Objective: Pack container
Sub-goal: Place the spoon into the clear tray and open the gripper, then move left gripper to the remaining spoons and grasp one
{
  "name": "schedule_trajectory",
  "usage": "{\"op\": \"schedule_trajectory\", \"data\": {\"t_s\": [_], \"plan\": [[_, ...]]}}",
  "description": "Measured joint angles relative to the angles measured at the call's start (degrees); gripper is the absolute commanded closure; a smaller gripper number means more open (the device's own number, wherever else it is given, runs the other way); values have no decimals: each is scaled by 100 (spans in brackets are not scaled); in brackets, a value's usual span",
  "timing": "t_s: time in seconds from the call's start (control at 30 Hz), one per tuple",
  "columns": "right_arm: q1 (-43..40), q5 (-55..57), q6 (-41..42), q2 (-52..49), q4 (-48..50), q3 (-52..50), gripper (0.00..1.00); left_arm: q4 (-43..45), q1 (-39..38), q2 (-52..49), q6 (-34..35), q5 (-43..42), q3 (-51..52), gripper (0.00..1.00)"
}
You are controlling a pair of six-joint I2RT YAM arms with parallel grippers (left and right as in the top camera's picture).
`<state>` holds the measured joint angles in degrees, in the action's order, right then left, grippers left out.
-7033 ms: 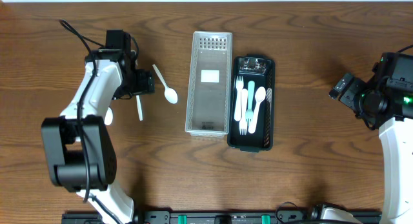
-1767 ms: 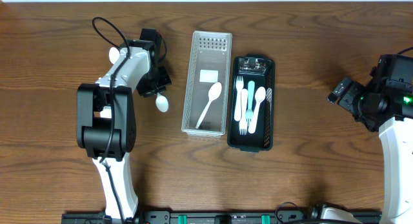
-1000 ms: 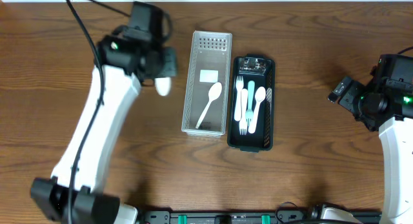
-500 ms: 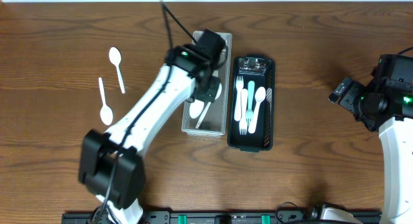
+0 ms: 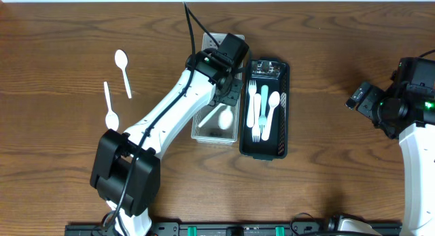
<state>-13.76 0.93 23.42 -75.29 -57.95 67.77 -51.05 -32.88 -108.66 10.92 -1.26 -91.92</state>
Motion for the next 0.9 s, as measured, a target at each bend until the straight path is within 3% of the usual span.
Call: {"op": "schedule_trajectory", "data": {"t_s": [0.27,0.63,0.9], "plan": [[0,0,0,0,-7,0,1,-157,870,236,155,247,-382,33],[0,2,0,0,-7,0,1,-66,3501,188,-63,645,-479,33],[0,7,0,0,-57,0,1,693,4135,-918,-577,205,-479,33]]}}
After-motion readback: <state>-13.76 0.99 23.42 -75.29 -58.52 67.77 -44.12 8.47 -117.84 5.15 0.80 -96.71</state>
